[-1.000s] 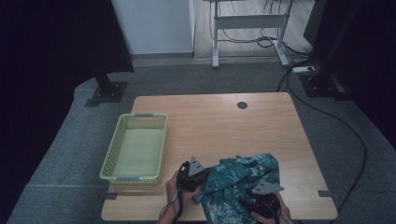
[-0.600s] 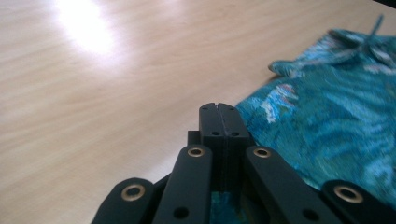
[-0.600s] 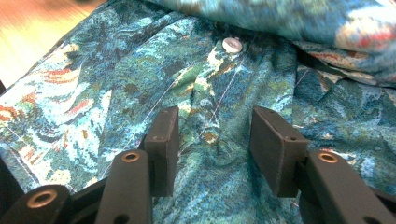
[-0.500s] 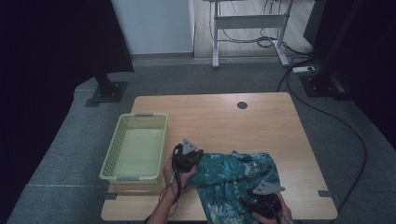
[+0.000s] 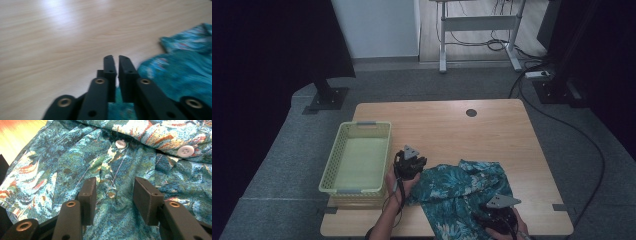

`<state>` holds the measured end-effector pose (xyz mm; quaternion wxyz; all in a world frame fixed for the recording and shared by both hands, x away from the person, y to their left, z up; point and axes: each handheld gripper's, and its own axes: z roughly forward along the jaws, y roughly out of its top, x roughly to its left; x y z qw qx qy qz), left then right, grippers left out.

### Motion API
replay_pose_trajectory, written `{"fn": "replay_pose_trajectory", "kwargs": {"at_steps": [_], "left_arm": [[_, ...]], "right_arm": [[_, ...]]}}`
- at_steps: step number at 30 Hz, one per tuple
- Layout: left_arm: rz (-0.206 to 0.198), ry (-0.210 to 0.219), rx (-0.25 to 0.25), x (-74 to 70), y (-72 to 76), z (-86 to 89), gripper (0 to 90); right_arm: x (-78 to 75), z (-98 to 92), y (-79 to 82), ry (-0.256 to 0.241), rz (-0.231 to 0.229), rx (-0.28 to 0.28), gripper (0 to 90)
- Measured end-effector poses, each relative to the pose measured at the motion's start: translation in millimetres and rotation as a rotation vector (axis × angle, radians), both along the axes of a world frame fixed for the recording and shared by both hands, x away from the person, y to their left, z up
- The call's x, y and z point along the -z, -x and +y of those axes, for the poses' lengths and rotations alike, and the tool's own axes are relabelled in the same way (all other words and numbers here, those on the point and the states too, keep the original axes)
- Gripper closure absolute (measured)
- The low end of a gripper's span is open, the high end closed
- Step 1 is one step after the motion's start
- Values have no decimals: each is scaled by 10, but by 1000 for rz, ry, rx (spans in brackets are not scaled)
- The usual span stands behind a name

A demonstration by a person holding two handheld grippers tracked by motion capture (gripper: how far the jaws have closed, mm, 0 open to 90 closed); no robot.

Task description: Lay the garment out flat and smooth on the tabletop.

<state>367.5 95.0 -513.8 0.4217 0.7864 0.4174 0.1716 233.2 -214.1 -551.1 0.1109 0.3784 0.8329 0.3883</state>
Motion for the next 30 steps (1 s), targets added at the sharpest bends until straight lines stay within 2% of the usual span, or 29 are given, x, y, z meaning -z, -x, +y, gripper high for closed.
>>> {"fn": "replay_pose_trajectory", "kwargs": {"at_steps": [2, 6, 7, 10, 12, 16, 19, 21, 24, 30], "left_arm": [[5, 23, 48, -6, 95, -57, 752], [0, 14, 159, -15, 290, -216, 678], [3, 3, 182, -10, 325, -261, 671], [5, -76, 212, 43, 378, -388, 652], [25, -105, 213, 116, 367, -442, 643], [67, -106, 184, 263, 307, -477, 653], [79, -110, 166, 330, 276, -489, 653], [78, -98, 154, 340, 260, -478, 648], [72, -102, 137, 344, 226, -463, 643], [84, -85, 97, 344, 113, -430, 660]], "right_arm": [[1, 0, 1, -1, 0, 2, 533], [2, 5, 6, 2, -4, 5, 532], [2, 7, 8, 3, -5, 5, 532], [2, 10, 11, 5, -8, 7, 532], [1, 12, 12, 7, -7, 6, 531], [1, 2, 11, 6, -7, 3, 531], [1, -3, 11, 5, -4, 4, 531], [-1, -5, 11, 6, -4, 4, 532], [-2, -6, 9, 7, -2, 4, 532], [-8, -1, 4, 12, 1, 4, 530]]}}
